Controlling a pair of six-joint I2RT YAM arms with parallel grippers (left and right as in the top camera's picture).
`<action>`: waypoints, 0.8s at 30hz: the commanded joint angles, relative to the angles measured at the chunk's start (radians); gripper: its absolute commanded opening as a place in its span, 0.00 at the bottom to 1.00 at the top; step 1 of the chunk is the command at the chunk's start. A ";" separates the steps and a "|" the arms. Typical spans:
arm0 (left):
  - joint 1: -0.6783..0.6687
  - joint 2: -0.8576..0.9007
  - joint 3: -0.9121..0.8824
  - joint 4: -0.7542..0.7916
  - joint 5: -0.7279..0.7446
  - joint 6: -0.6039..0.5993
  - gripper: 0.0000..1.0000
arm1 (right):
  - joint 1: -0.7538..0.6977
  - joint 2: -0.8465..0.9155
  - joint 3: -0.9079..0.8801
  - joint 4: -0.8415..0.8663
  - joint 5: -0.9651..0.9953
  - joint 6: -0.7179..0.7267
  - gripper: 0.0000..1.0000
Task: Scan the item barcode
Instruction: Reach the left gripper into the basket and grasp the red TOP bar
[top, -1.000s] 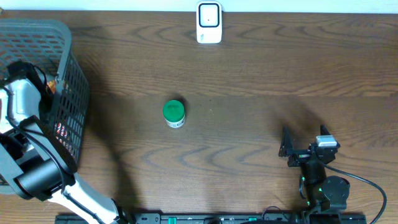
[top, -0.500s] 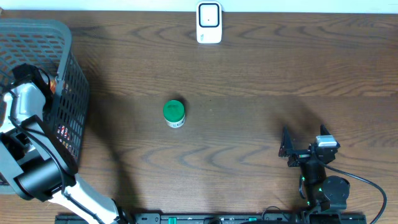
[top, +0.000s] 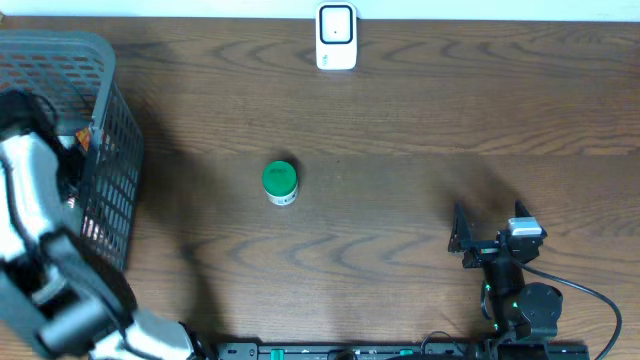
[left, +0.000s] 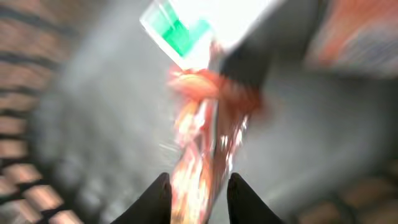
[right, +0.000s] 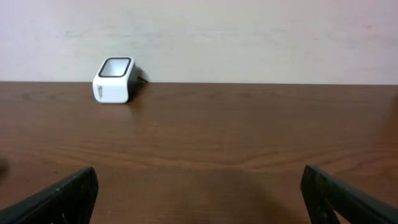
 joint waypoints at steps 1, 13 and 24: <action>0.005 -0.200 0.091 -0.003 -0.050 -0.021 0.27 | 0.009 -0.004 -0.002 -0.004 0.002 -0.005 0.99; 0.003 -0.581 0.072 0.041 -0.027 -0.126 0.84 | 0.009 -0.004 -0.002 -0.004 0.002 -0.005 0.99; 0.003 -0.154 -0.044 0.033 -0.026 -0.107 0.85 | 0.009 -0.004 -0.002 -0.004 0.002 -0.005 0.99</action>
